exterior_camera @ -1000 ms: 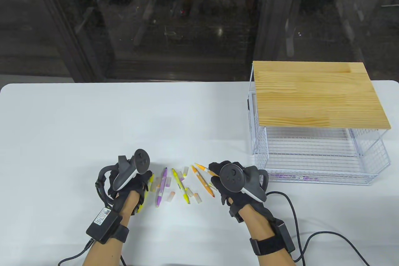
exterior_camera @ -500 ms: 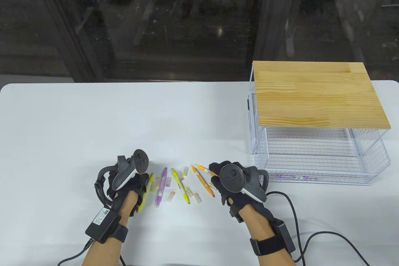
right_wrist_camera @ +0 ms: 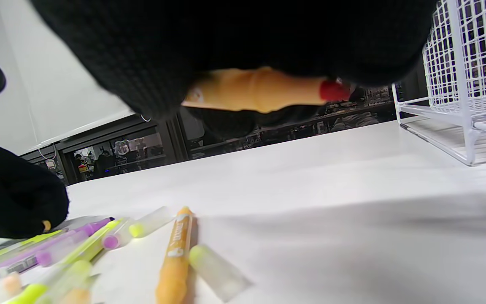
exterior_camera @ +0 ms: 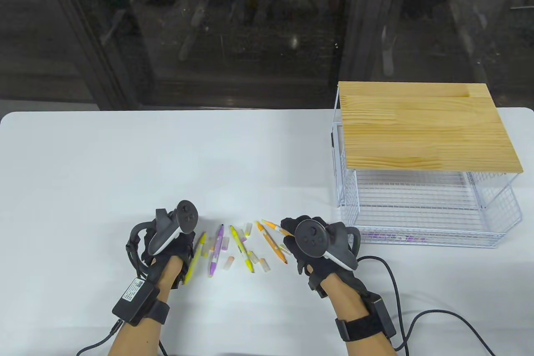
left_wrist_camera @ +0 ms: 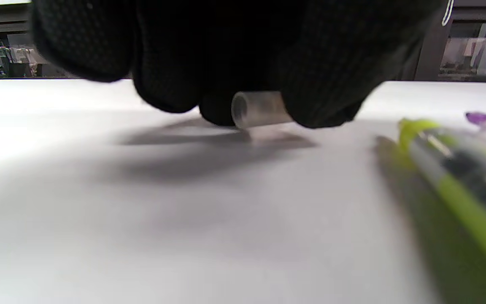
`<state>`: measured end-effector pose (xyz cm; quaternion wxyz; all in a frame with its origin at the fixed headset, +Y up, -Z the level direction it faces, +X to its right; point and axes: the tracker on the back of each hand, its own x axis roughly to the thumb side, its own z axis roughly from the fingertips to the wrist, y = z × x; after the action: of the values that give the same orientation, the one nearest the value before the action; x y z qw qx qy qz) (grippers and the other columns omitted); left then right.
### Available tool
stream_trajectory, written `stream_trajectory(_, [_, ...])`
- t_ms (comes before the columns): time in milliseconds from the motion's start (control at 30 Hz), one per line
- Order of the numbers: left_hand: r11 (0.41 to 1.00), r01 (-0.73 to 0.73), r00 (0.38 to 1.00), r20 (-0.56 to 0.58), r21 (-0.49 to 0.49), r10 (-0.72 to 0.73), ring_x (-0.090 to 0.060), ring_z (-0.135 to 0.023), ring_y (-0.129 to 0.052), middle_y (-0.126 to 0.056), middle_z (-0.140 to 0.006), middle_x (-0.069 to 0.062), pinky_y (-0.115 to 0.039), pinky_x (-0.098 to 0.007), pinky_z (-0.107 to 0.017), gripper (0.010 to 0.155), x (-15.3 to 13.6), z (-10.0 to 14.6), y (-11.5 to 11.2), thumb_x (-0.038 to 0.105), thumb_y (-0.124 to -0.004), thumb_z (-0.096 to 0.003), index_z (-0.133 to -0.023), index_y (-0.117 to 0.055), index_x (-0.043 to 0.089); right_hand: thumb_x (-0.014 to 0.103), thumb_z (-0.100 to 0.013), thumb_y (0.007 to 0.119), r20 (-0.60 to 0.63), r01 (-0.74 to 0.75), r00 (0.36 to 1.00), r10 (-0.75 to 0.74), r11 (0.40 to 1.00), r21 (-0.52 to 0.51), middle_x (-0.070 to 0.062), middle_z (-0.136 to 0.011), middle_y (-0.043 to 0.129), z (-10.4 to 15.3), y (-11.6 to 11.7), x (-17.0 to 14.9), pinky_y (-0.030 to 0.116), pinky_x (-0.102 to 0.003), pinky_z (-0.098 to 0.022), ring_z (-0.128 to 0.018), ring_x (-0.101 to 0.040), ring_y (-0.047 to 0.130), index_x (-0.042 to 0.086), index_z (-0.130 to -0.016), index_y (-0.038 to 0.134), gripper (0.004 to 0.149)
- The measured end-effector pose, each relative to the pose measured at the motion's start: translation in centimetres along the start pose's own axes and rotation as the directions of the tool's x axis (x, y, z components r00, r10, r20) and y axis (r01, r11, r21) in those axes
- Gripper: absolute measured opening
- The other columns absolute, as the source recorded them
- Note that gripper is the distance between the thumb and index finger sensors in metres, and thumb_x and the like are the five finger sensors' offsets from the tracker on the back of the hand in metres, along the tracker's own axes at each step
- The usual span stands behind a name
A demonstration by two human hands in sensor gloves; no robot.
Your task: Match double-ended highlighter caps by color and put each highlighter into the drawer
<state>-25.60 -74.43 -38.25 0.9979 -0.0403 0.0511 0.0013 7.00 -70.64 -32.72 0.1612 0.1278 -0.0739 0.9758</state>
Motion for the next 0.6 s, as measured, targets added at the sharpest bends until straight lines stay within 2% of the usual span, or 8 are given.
stream_trajectory(133, [0.999,-0.04,0.999,-0.007,0.032,0.04,-0.034,-0.07,-0.097,-0.098,-0.086,-0.005,-0.084,-0.055,-0.046,0.046,-0.6,0.2,0.8,0.037,-0.092,-0.0375,-0.08,-0.085,0.021,0.038,-0.04,0.091,-0.003,-0.001,1.0,0.001,1.0,0.001,-0.002,-0.078,0.097,0.0,0.0,-0.1,0.084,-0.041,-0.041,-0.058,-0.027,0.096,0.025,-0.086,0.089,0.048])
stream_trajectory(233, [0.995,-0.09,0.996,-0.009,0.041,0.091,-0.031,-0.063,-0.101,-0.102,-0.079,-0.002,-0.086,-0.054,-0.044,0.045,-1.1,0.4,1.4,0.038,-0.092,-0.0368,-0.078,-0.085,0.021,0.038,-0.04,0.091,-0.002,-0.003,1.0,0.003,1.0,0.003,-0.002,-0.078,0.097,0.0,0.0,-0.1,0.084,-0.041,-0.041,-0.058,-0.027,0.096,0.025,-0.086,0.089,0.048])
stream_trajectory(333, [0.991,-0.127,0.992,-0.006,0.052,0.127,-0.03,-0.061,-0.102,-0.102,-0.078,-0.002,-0.086,-0.054,-0.043,0.046,-1.5,0.7,1.9,0.037,-0.092,-0.0365,-0.079,-0.085,0.022,0.038,-0.04,0.091,-0.002,-0.004,1.0,0.004,1.0,0.005,-0.002,-0.078,0.097,0.0,0.0,-0.2,0.084,-0.041,-0.041,-0.058,-0.027,0.096,0.025,-0.086,0.089,0.048])
stream_trajectory(400, [0.987,-0.15,0.989,-0.003,0.06,0.151,-0.029,-0.061,-0.101,-0.101,-0.078,-0.001,-0.086,-0.054,-0.044,0.048,-1.7,0.9,2.2,0.037,-0.092,-0.0368,-0.082,-0.084,0.024,0.038,-0.04,0.091,-0.003,-0.006,1.0,0.006,1.0,0.008,-0.002,-0.078,0.097,0.0,0.0,-0.2,0.084,-0.041,-0.041,-0.058,-0.027,0.096,0.025,-0.086,0.089,0.048])
stream_trajectory(433, [0.983,-0.17,0.985,0.009,0.07,0.17,-0.03,-0.062,-0.101,-0.102,-0.077,0.001,-0.085,-0.054,-0.045,0.052,-1.8,1.1,2.4,0.035,-0.091,-0.0376,-0.088,-0.082,0.029,0.038,-0.04,0.091,-0.003,-0.007,1.0,0.007,1.0,0.009,-0.002,-0.078,0.097,0.0,0.0,-0.2,0.084,-0.041,-0.041,-0.058,-0.027,0.096,0.025,-0.086,0.089,0.048])
stream_trajectory(500, [0.979,-0.186,0.983,0.02,0.08,0.185,-0.03,-0.064,-0.099,-0.1,-0.079,0.002,-0.084,-0.055,-0.046,0.059,-1.9,1.3,2.7,0.035,-0.091,-0.0379,-0.095,-0.078,0.029,0.038,-0.04,0.091,-0.003,-0.008,1.0,0.008,1.0,0.01,-0.002,-0.078,0.097,0.0,0.0,-0.2,0.084,-0.041,-0.041,-0.058,-0.027,0.096,0.025,-0.086,0.089,0.048])
stream_trajectory(600, [0.968,-0.2,0.98,0.046,0.151,0.196,-0.03,-0.066,-0.099,-0.101,-0.08,0.004,-0.084,-0.054,-0.046,0.059,-2.1,2.0,3.4,0.034,-0.092,-0.0371,-0.095,-0.081,0.03,0.038,-0.04,0.091,-0.004,-0.009,1.0,0.009,1.0,0.01,-0.002,-0.078,0.097,0.0,0.0,-0.2,0.084,-0.041,-0.041,-0.058,-0.027,0.096,0.025,-0.086,0.089,0.048])
